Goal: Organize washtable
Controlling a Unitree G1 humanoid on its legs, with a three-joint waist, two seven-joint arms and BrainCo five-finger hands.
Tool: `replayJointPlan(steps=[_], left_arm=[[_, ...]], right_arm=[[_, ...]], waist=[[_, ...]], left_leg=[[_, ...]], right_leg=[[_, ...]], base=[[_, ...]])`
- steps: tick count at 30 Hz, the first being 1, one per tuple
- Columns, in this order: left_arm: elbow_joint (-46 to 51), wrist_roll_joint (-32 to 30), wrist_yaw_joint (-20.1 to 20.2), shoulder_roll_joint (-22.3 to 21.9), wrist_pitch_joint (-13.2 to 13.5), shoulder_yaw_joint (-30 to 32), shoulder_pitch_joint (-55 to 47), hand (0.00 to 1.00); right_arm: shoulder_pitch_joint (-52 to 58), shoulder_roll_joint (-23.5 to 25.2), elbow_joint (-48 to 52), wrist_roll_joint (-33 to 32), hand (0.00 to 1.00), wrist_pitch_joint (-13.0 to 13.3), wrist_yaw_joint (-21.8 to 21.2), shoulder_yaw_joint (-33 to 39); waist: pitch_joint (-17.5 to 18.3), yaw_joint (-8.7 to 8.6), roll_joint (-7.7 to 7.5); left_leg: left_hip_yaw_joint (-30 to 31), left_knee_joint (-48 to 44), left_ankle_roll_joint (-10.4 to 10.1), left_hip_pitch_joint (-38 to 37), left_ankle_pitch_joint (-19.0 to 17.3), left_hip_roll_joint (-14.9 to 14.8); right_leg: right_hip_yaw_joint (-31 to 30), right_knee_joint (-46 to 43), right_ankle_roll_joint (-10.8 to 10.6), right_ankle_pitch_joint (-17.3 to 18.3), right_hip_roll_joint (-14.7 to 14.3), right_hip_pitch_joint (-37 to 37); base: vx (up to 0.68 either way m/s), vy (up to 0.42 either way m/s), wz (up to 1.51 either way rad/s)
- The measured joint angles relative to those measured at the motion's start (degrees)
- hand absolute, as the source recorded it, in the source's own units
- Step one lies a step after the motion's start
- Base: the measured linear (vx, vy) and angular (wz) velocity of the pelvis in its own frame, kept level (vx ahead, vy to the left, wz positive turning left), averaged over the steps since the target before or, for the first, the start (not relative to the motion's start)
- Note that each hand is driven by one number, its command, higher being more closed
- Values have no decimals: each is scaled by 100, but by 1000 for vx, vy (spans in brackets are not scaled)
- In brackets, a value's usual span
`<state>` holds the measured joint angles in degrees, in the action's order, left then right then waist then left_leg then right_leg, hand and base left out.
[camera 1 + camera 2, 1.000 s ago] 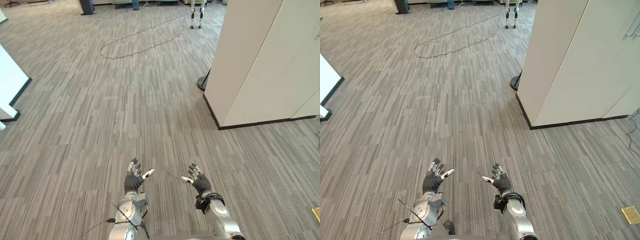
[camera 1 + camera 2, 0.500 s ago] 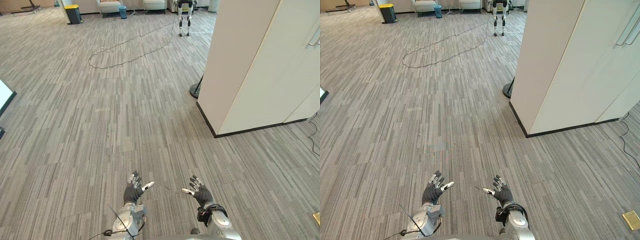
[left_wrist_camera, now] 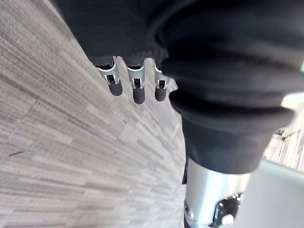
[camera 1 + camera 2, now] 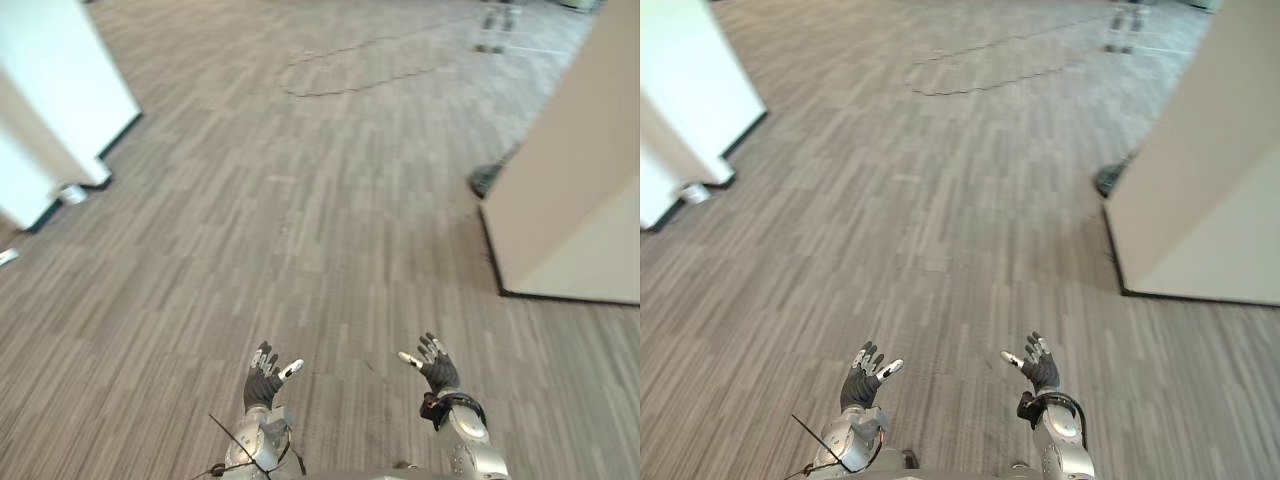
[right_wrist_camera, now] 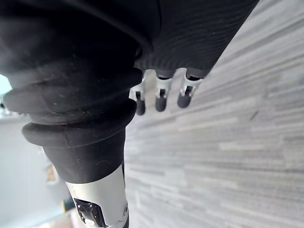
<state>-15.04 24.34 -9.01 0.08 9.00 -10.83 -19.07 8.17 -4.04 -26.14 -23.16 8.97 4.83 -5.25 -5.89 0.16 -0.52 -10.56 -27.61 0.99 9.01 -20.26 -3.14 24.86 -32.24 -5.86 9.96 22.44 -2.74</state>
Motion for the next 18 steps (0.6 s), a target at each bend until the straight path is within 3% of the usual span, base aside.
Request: replayJointPlan(steps=[1, 2, 3, 4, 5, 6, 7, 8, 9, 10, 11, 12, 13, 14, 15, 16, 17, 18], left_arm=[[7, 91, 19, 93, -14, -152, 1, 0], [19, 162, 23, 162, -35, -216, 12, 0], [51, 239, 31, 247, -49, -236, 13, 0], [106, 273, 30, 295, -60, -259, 12, 0], [133, 273, 35, 317, -66, -281, 20, 0], [130, 273, 35, 357, -100, -357, 104, 0], [66, 270, 36, 376, -111, -499, 313, 0], [33, 269, 39, 360, -109, -556, 441, 0], [15, 250, 51, 335, -103, -617, 613, 0], [-24, 200, 83, 345, -90, -638, 798, 0], [-37, 194, 79, 349, -91, -637, 808, 0], [-118, 181, 64, 353, -92, -648, 795, 0], [-219, 181, 46, 314, -103, -659, 818, 0], [-297, 181, 15, 132, -114, -659, 827, 0], [-304, 185, 2, 1, -112, -610, 813, 0], [-323, 185, 3, -19, -113, -530, 804, 0], [-415, 204, -10, -67, -113, -290, 697, 0], [-408, 222, -32, -97, -108, -124, 650, 0]], right_arm=[[47, 53, 31, -62, 0, -9, -11, -15], [113, 118, 31, -65, 0, -22, -29, -14], [245, 234, 33, -66, 0, -41, -77, -17], [397, 302, 33, -65, 0, -42, -121, -16], [447, 317, 35, -64, 0, -42, -129, -11], [471, 314, 38, -109, 0, -41, -138, 50], [466, 281, 65, -172, 0, -35, -149, 211], [468, 262, 68, -223, 0, -29, -152, 306], [480, 236, 67, -285, 0, -38, -153, 428], [496, 246, 72, -337, 0, -44, -144, 485], [505, 238, 72, -338, 0, -46, -138, 482], [577, 236, 76, -374, 0, -42, -128, 455], [623, 223, 66, -402, 0, -43, -123, 473], [599, 128, 67, -476, 0, -45, -121, 553], [478, 110, 76, -560, 0, -52, -122, 615], [427, 108, 79, -564, 0, -63, -124, 606], [324, 113, 81, -586, 0, -68, -116, 579], [216, 142, 99, -611, 0, -52, -58, 555]], waist=[[-20, -2, 12], [-43, -47, 54], [-145, -149, 61], [-225, -233, -2], [-262, -246, -35], [-307, -247, -58], [-388, -264, 74], [-436, -302, 143], [-483, -390, 181], [-504, -512, 33], [-499, -557, -40], [-431, -614, -180], [-384, -629, -99], [-334, -549, 276], [-375, -539, 544], [-412, -546, 581], [-418, -446, 608], [-524, -380, 655]], left_leg=[[147, 205, 62, -158, -18, 208], [286, 320, 163, -299, 33, 257], [517, 522, 176, -560, 62, 291], [702, 774, 216, -843, 90, 348], [812, 900, 225, -971, 85, 380], [943, 1125, 280, -1213, 50, 368], [1000, 1337, 278, -1445, -25, 209], [1065, 1477, 272, -1597, -41, 147], [1207, 1765, 257, -1878, -33, 98], [1271, 1974, 79, -2251, -54, 219], [1286, 1938, -49, -2399, -125, 269], [1380, 1690, -218, -2653, -220, 357], [1399, 1432, -238, -2663, -223, 304], [1234, 660, -618, -2436, 0, 23], [1054, -473, -1268, -1906, 716, -265], [953, -1052, -1504, -1640, 1381, -363], [651, -2156, -1648, -1216, 2611, -731], [245, -3478, -1261, -772, 2371, -1166]], right_leg=[[-669, -1195, 902, -505, 201, -689], [-1045, -1657, 852, -433, 118, -960], [-1479, -2161, 416, -124, -224, -1181], [-1570, -2268, 248, 134, -445, -1365], [-1554, -2180, 236, 241, -544, -1491], [-1527, -1706, 278, 414, -866, -1808], [-1577, -870, 276, 380, -1310, -2143], [-1597, -282, 198, 243, -1503, -2271], [-1589, 748, 47, -170, -1651, -2420], [-1576, 1716, -200, -756, -1615, -2720], [-1549, 1930, -127, -927, -1621, -2817], [-1700, 1897, 445, -1542, -1651, -2853], [-1692, 1692, 672, -1972, -1687, -2834], [-1570, 1374, 823, -2020, -1853, -2817], [-1420, 1262, 942, -1671, -2051, -2612], [-1423, 1214, 965, -1503, -2104, -2454], [-1531, 1377, 1001, -1229, -2273, -1969], [-1600, 1830, 1103, -1106, -2589, -1191]], base=[[329, 271, 75], [429, 217, 93], [492, 117, 108], [506, 74, 100], [558, 15, 67], [584, -28, 36], [574, -38, 34], [578, -52, 48], [777, -127, 80], [810, -158, 77], [727, -179, 79], [629, -177, 51], [655, -179, 37], [939, -247, 12], [772, -231, -1], [951, -291, -13], [821, -267, -37], [800, -244, -59]])
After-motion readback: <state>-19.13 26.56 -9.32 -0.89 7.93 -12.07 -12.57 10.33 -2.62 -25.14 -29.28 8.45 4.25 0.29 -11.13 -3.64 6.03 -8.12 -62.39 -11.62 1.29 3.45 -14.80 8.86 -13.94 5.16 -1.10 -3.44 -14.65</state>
